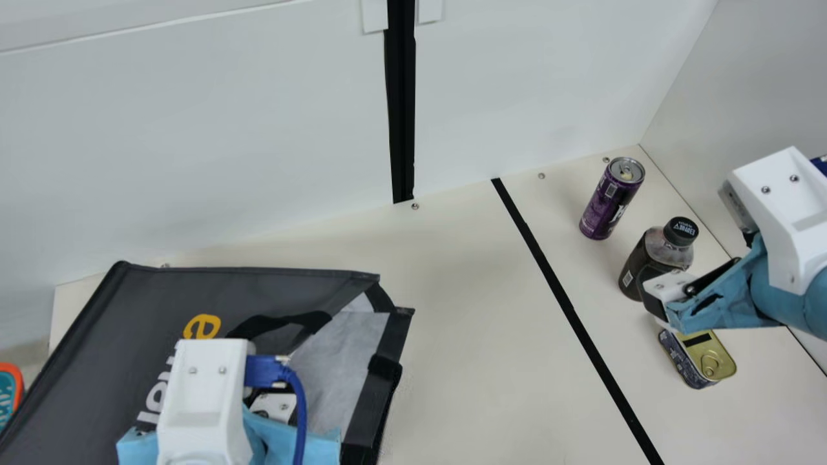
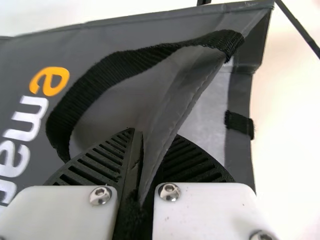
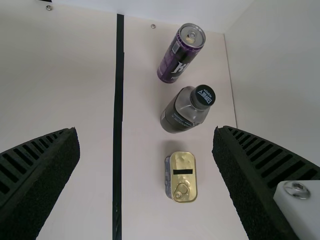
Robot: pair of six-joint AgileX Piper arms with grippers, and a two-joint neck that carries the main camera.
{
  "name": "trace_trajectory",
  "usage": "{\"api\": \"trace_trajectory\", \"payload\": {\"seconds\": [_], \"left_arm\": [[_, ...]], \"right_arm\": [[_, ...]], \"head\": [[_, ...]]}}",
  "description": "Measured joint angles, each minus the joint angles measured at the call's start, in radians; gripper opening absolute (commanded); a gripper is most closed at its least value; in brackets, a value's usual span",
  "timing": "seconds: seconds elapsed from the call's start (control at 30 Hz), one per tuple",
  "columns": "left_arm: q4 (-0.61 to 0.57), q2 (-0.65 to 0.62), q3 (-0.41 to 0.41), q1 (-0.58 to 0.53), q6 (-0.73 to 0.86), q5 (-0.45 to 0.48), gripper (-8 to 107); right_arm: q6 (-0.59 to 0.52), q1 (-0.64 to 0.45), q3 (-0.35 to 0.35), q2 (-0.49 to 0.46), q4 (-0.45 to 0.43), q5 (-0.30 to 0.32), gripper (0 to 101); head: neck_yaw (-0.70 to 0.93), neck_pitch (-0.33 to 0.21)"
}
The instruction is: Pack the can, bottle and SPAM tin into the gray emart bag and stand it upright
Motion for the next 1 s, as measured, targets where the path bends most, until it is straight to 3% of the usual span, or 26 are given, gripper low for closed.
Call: {"api": "trace_trajectory", "payload": {"seconds": [0.47, 1.0], "left_arm": [[-0.25, 0.0, 0.029, 0.174, 0.193, -0.161, -8], [-0.607, 0.01, 0.026, 0.32, 0.47, -0.215, -8]], "right_arm": [[0.0, 0.0, 0.0, 0.0, 0.0, 0.0, 95], [0.0, 0.0, 0.0, 0.0, 0.0, 0.0, 95]], "head": [[-0.002, 0.0], [0.0, 0.0]]}}
